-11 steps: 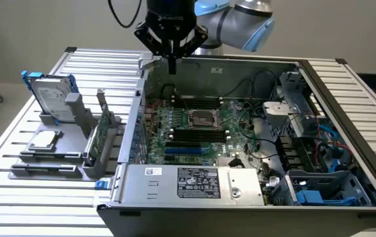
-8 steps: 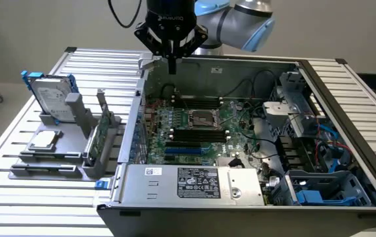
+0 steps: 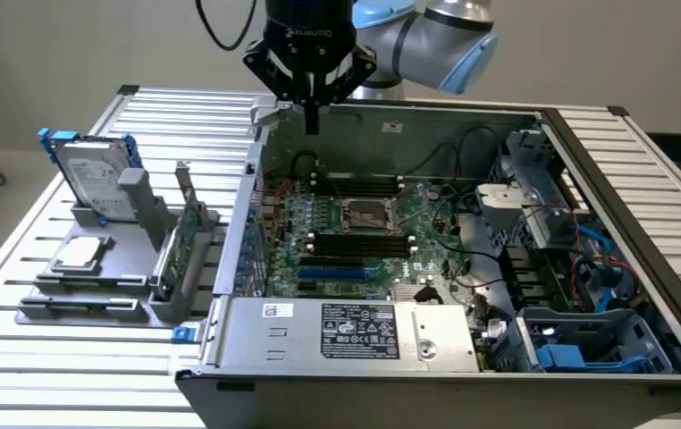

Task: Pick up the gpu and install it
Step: 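Reach for the gpu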

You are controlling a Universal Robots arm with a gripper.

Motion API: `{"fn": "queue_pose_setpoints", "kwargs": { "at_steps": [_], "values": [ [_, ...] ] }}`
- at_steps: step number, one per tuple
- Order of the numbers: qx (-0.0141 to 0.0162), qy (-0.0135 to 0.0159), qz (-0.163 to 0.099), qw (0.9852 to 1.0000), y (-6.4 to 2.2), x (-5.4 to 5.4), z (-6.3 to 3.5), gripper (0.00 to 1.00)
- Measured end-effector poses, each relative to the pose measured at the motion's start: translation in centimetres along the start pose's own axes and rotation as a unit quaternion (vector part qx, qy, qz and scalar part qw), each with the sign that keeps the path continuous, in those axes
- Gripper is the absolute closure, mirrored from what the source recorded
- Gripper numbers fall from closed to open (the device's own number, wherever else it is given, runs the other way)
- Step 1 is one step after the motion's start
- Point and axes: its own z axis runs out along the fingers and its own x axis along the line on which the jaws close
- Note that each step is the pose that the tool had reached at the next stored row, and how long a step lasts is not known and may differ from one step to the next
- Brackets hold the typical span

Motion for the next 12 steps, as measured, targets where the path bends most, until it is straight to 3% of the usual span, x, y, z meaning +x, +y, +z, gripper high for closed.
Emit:
{"fn": "queue_pose_setpoints", "kwargs": {
  "at_steps": [2, 12],
  "values": [
    [0.0000, 0.0001, 0.000, 1.0000, -0.01, 0.1, -0.01, 0.89],
    [0.0001, 0.0008, 0.000, 1.0000, -0.21, 4.6, 0.06, 0.89]
  ]
}}
